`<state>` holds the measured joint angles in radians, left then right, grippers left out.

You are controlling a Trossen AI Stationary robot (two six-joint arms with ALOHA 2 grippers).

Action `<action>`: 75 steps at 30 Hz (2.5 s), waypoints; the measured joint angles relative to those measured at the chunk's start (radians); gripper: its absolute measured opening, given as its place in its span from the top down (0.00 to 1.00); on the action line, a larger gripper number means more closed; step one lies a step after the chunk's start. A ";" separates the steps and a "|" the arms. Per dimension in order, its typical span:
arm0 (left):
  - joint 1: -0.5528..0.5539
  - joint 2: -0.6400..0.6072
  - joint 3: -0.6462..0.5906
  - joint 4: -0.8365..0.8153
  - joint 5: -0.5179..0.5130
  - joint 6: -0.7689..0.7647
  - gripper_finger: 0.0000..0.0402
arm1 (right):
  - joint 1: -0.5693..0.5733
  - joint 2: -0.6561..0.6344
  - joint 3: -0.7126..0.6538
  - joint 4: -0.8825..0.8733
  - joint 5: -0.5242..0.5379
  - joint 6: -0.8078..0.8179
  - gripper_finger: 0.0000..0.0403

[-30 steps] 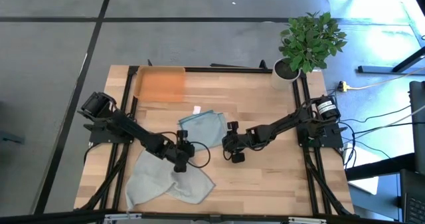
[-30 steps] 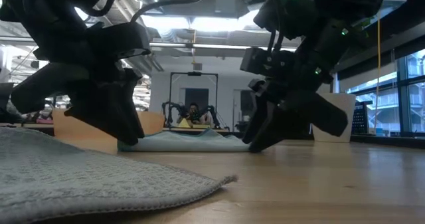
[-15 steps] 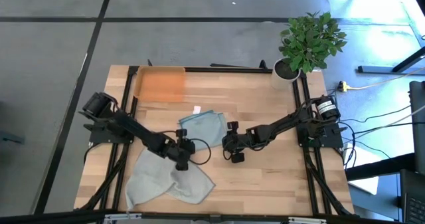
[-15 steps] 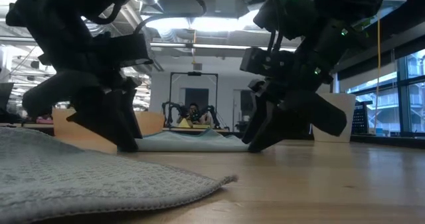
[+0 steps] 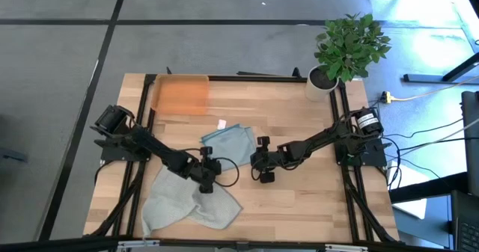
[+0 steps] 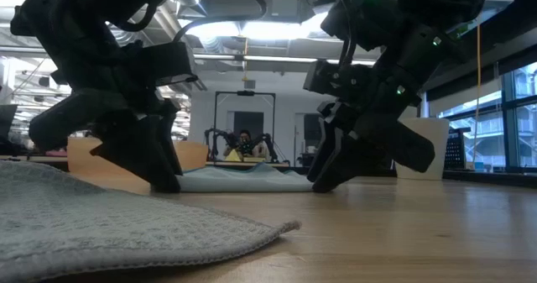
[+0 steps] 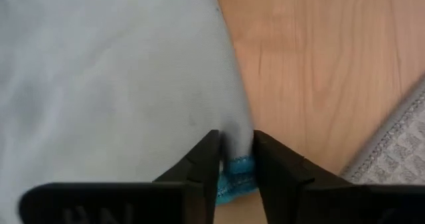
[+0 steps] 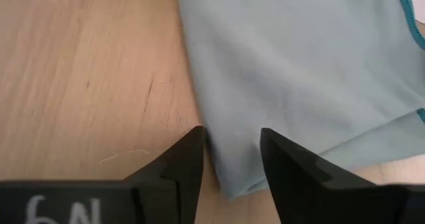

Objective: Roll microfiber towels into tight, uniform cylinder then place into a basket
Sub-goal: Roll the blue microfiber cloth

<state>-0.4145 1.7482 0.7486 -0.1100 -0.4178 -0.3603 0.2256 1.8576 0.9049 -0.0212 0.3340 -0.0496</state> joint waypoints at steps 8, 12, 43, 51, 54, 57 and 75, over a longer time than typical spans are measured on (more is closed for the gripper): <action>0.000 0.001 0.000 0.001 0.003 0.004 0.99 | 0.000 0.009 0.000 0.001 0.008 -0.004 0.85; 0.000 0.001 -0.001 0.001 0.003 0.003 0.99 | -0.002 0.010 0.000 0.000 0.027 -0.004 0.97; -0.024 -0.135 -0.008 -0.061 0.150 -0.100 1.00 | 0.011 0.008 0.076 -0.114 -0.180 0.124 0.99; -0.023 -0.158 0.032 -0.211 0.157 -0.128 1.00 | -0.001 0.008 0.205 -0.250 -0.244 0.133 0.99; -0.011 -0.158 0.054 -0.280 0.158 -0.159 1.00 | -0.026 0.007 0.235 -0.271 -0.304 0.181 0.99; 0.009 -0.158 0.070 -0.311 0.169 -0.187 1.00 | -0.058 0.007 0.246 -0.274 -0.336 0.227 0.99; 0.064 -0.162 0.102 -0.328 0.429 -0.187 1.00 | -0.148 0.007 0.249 -0.308 -0.672 0.239 0.99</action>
<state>-0.3502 1.5864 0.8503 -0.4377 0.0107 -0.5476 0.0772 1.8645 1.1538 -0.3291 -0.3381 0.1890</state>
